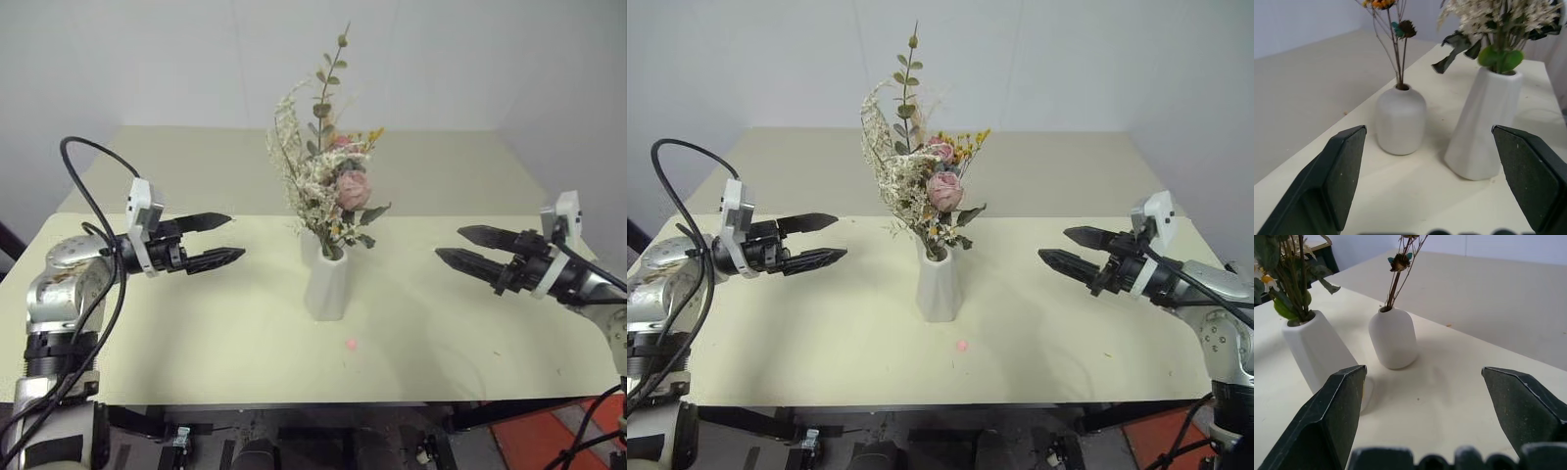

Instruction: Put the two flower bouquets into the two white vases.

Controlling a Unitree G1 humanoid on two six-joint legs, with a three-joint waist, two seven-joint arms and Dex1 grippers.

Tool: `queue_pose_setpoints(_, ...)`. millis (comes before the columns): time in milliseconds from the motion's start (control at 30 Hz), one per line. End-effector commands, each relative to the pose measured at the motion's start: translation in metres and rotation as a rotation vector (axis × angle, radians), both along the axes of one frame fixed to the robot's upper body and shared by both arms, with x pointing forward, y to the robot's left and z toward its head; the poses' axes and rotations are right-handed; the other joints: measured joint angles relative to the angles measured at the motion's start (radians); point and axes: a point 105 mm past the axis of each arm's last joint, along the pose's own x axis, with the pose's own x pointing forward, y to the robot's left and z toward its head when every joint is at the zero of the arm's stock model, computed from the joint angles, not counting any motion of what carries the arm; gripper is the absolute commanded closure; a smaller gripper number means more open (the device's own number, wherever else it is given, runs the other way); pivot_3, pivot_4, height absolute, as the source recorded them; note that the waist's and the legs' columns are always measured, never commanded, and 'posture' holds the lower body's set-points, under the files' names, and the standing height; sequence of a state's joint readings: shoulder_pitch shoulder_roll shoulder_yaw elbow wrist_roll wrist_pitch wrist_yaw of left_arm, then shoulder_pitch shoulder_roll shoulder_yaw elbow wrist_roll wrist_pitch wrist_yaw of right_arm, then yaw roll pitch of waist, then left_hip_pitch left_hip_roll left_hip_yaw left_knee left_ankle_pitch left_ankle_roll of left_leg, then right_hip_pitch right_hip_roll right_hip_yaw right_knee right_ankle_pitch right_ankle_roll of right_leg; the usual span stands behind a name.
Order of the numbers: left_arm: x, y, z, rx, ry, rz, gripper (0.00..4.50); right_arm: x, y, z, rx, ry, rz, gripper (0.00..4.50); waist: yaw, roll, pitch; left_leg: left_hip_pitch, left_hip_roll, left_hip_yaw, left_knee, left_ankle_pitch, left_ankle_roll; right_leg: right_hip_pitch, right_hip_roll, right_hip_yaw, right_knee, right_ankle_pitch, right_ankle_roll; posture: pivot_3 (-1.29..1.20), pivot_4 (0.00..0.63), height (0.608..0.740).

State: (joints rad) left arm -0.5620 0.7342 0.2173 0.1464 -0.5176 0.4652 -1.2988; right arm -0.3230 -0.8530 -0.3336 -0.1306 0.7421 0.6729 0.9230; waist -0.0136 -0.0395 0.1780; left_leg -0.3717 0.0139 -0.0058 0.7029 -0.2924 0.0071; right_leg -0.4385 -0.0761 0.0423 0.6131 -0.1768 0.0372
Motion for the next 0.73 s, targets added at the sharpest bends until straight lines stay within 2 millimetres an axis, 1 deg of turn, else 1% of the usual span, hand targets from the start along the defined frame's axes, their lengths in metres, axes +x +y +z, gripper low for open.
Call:
queue_pose_setpoints(33, -0.010, -0.001, 0.015, 0.001, -0.058, -0.001, 0.04, -0.004, -0.013, 0.014, -0.024, -0.060, -0.019, 0.00, 0.000, 0.000, 0.000, 0.000, 0.000, 0.000, 0.000, 0.000, 0.000, 0.000, 0.000, 0.000, 0.000, 0.000, 0.000, 0.00, 0.150, 0.740)
queue_pose_setpoints(400, -0.020, -0.001, 0.016, 0.009, -0.055, 0.006, 0.04, -0.014, -0.023, 0.011, -0.052, -0.033, -0.022, 0.00, 0.000, 0.000, 0.000, 0.000, 0.000, 0.000, -0.001, 0.000, 0.000, 0.000, 0.000, 0.000, 0.000, 0.000, 0.000, 0.00, 0.150, 0.740)
queue_pose_setpoints(733, -0.015, -0.007, 0.015, 0.014, -0.046, -0.016, 0.04, -0.020, -0.024, 0.012, -0.059, -0.035, -0.042, 0.00, 0.000, 0.000, 0.000, 0.001, 0.000, 0.001, -0.001, 0.000, 0.000, 0.000, 0.000, 0.000, -0.001, 0.000, 0.000, 0.00, 0.150, 0.740)
